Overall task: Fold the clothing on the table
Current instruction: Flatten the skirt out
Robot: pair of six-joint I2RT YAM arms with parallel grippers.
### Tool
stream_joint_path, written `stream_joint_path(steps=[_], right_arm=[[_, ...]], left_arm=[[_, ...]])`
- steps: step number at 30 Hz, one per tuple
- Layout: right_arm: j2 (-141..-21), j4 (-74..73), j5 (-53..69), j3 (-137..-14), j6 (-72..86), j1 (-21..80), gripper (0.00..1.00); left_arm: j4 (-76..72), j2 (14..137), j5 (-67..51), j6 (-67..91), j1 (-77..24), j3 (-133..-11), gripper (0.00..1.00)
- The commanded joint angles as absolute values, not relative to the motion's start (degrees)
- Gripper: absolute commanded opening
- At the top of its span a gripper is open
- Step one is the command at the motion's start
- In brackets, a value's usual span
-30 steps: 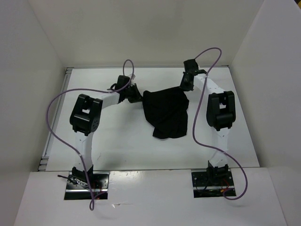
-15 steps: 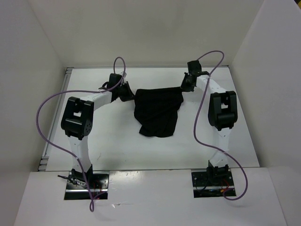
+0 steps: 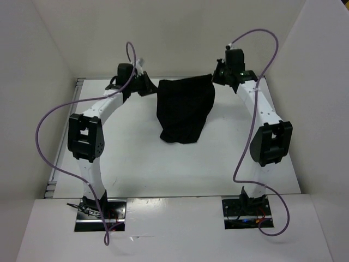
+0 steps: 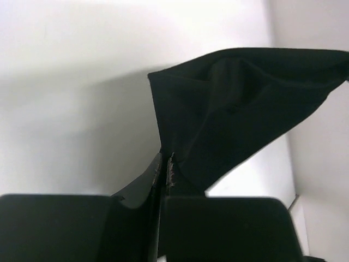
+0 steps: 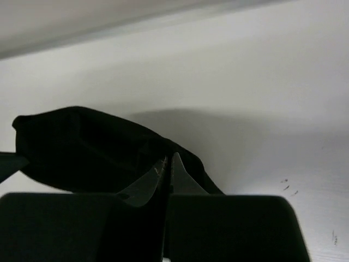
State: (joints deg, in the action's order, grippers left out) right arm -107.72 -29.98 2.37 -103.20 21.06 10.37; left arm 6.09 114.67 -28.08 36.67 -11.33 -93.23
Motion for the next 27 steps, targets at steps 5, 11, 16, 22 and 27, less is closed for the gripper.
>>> stream_joint_path(steps=[5, 11, 16, 22, 27], right_arm=[[-99.68, -32.34, 0.79, -111.11, 17.14, 11.34, 0.00], [-86.79, -30.51, 2.20, -97.23, 16.00, 14.32, 0.00], [-74.08, -26.35, -5.08, -87.44, 17.14, 14.33, 0.00], [-78.40, -30.76, 0.54, -94.66, 18.10, 13.80, 0.00], [-83.31, -31.82, -8.44, -99.31, 20.40, 13.18, 0.00]], left_arm=[[6.50, 107.16, -35.16, 35.77, -8.96, -103.99, 0.00], [-0.51, 90.93, -38.50, 38.67, -8.96, -84.57, 0.00], [4.45, 79.81, -33.34, 35.08, -8.35, -85.15, 0.00], [7.02, 86.83, -34.66, 36.30, -7.73, -94.12, 0.00], [14.23, 95.34, -32.78, 36.30, -6.94, -102.29, 0.00]])
